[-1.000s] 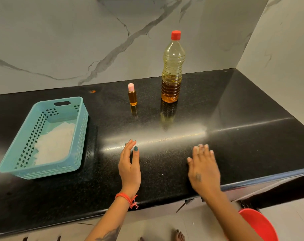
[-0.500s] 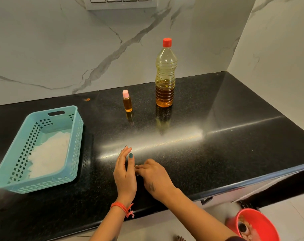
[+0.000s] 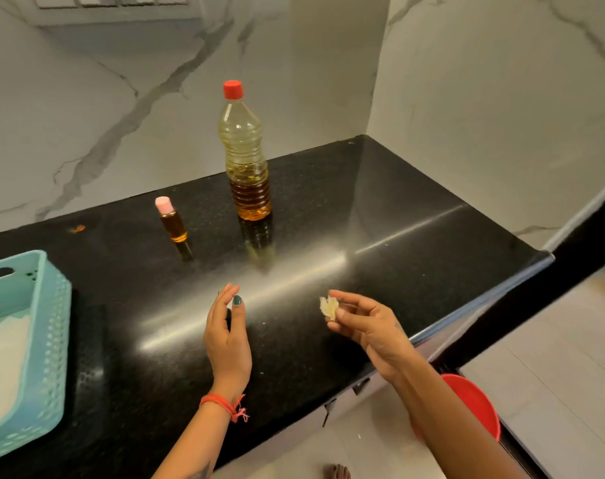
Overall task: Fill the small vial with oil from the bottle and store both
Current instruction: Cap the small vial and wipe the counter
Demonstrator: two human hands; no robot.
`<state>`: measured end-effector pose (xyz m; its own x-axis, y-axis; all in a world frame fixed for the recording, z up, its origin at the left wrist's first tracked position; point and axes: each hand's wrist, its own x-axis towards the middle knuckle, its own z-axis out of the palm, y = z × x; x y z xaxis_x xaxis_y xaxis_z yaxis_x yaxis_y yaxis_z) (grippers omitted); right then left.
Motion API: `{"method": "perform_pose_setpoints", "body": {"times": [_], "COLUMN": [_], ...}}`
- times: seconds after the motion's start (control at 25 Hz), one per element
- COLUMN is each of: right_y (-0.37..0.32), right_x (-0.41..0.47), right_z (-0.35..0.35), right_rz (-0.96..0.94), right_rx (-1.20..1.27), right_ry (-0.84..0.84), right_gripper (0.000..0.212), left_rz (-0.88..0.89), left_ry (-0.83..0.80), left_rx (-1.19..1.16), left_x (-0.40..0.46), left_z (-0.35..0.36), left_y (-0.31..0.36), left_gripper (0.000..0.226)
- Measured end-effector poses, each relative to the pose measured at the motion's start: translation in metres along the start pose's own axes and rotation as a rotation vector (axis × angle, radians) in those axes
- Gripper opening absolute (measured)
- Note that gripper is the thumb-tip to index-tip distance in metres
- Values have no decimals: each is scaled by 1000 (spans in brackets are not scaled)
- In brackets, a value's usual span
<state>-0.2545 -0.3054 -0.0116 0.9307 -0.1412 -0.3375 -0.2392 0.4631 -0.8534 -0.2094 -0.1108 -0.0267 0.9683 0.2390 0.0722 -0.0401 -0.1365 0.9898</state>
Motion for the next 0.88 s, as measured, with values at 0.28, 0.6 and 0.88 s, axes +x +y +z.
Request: {"method": "perform_pose_setpoints", "body": {"times": [0.28, 0.6, 0.88], "right_y": [-40, -39, 12], "right_x": [-23, -50, -37], "right_z": [-85, -200, -294], "right_rz": [-159, -263, -31], "right_rx": [91, -234, -588], "right_ry": [311, 858, 1175], "right_gripper": [24, 16, 14], "left_rz": [27, 147, 271], "left_ry": [-159, -410, -542], "left_rx": [10, 129, 304], "left_x": [0, -27, -36], "left_z": [73, 159, 191], "left_y": [7, 21, 24], "left_gripper": [27, 28, 30]}}
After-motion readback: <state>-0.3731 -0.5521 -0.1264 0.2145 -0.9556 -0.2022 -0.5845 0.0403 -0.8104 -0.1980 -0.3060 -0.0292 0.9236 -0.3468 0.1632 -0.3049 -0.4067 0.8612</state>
